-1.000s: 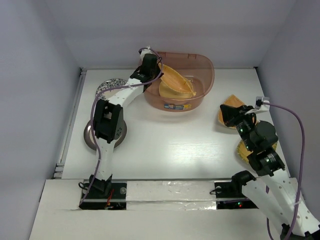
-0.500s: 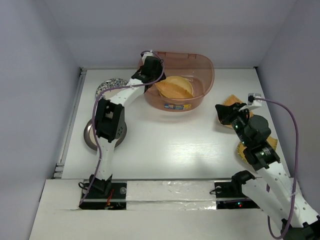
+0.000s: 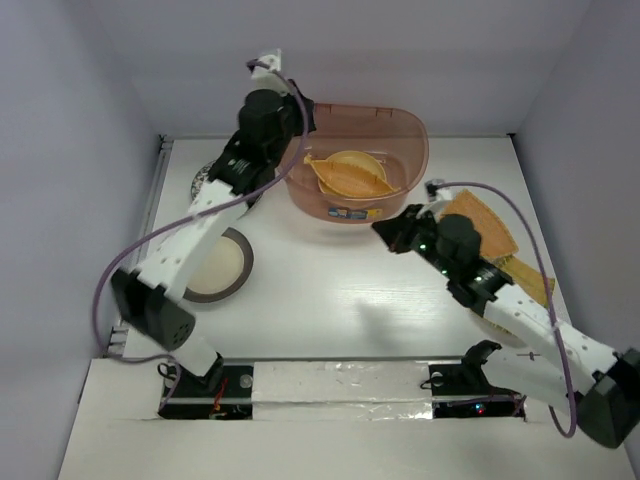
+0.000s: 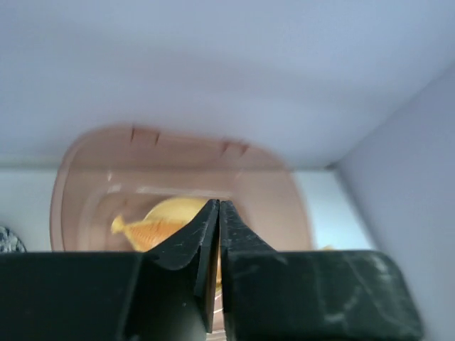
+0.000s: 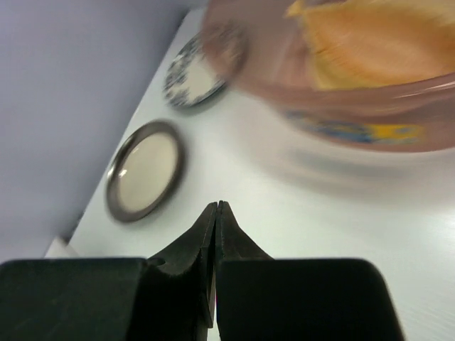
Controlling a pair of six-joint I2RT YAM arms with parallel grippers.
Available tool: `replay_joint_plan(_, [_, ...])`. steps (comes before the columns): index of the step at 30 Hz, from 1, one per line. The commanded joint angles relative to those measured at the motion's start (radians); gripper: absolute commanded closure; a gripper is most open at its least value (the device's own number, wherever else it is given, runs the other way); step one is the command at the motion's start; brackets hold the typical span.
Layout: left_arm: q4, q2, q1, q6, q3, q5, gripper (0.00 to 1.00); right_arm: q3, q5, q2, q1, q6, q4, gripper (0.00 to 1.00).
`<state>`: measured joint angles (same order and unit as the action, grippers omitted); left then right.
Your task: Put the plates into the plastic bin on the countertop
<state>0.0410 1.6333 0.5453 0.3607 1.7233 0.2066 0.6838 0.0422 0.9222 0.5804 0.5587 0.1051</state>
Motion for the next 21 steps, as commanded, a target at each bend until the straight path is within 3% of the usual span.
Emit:
replay_joint_plan(1, [-0.043, -0.173, 0.005, -0.017, -0.109, 0.04, 1.0, 0.08, -0.083, 0.157, 0.206, 0.084, 0.18, 1.0])
replay_joint_plan(3, [-0.043, -0.301, 0.024, 0.024, -0.177, 0.016, 1.0, 0.103, -0.119, 0.242, 0.271, 0.136, 0.282, 1.0])
replay_joint_plan(6, [-0.043, -0.491, 0.039, 0.056, -0.319, -0.001, 1.0, 0.132, -0.151, 0.398, 0.354, 0.211, 0.367, 0.91])
replay_joint_plan(9, [-0.007, -0.678, 0.051, 0.069, -0.476, 0.03, 1.0, 0.167, -0.247, 0.528, 0.423, 0.288, 0.416, 0.72])
replay_joint_plan(10, [0.019, -0.719, 0.051, 0.069, -0.548, 0.059, 1.0, 0.183, -0.267, 0.559, 0.435, 0.308, 0.433, 0.58])
replay_joint_plan(13, [0.081, -0.869, 0.061, 0.063, -0.669, 0.102, 0.99, 0.183, -0.291, 0.69, 0.469, 0.42, 0.54, 0.38])
replay_joint_plan(18, [0.174, -1.038, 0.061, 0.054, -0.778, 0.146, 0.86, 0.217, -0.212, 0.909, 0.478, 0.594, 0.738, 0.33])
replay_joint_plan(21, [0.197, -1.117, 0.061, 0.05, -0.841, 0.162, 0.8, 0.294, -0.188, 1.041, 0.487, 0.639, 0.762, 0.33])
